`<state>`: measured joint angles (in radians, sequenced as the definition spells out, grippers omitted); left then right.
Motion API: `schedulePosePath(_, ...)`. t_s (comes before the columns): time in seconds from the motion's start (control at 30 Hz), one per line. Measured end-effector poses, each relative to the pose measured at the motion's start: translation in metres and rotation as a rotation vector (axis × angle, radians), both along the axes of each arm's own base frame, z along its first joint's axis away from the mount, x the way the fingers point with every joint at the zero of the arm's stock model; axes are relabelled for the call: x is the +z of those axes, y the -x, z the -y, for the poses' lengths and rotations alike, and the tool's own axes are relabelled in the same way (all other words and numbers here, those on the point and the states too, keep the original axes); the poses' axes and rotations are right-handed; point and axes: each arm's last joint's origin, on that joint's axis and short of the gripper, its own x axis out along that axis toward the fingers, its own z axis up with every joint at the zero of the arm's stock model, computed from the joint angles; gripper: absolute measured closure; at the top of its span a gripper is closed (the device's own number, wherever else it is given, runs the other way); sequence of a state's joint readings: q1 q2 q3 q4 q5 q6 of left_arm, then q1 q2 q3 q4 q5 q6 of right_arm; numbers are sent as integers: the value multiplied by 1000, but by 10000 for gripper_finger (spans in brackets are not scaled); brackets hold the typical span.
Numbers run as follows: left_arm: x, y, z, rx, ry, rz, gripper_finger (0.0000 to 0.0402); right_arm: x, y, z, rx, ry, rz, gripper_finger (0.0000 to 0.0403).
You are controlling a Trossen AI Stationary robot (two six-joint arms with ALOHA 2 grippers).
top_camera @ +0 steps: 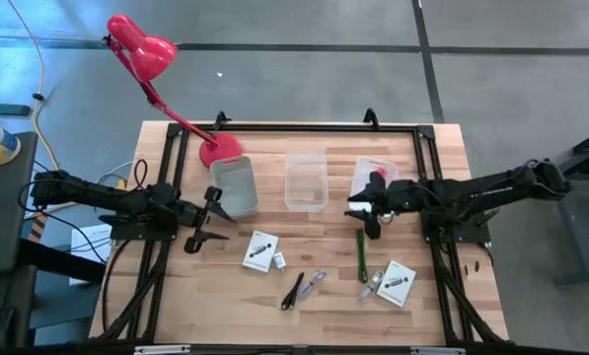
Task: Pick and place items into bin
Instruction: Put the white charger adapter into the white bin
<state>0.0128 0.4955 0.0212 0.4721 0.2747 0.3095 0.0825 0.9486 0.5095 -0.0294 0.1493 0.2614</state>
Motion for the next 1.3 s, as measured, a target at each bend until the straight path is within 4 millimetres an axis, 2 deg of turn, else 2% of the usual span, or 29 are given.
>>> schedulePosePath(0.27, -4, -4, 24, -1, -134, -30, 186, 10, -4, -25, 89, -3, 126, 222)
schedulePosePath(0.5, 3, -24, 49, 38, -256, -129, 186, -4, -20, -39, 116, 6, 114, 233)
schedulePosePath(0.77, 16, -81, 79, 11, -450, -273, 186, -16, -37, -47, 220, -25, 143, 245)
schedulePosePath(1.03, 19, -141, 103, -3, -687, -560, 186, -15, -34, -62, 313, -31, 156, 242)
schedulePosePath(1.2, 17, -167, 107, 9, -811, -689, 186, -16, -31, -70, 327, -17, 154, 242)
schedulePosePath(1.3, 10, -178, 99, 18, -828, -776, 186, -16, -30, -74, 343, -17, 147, 247)
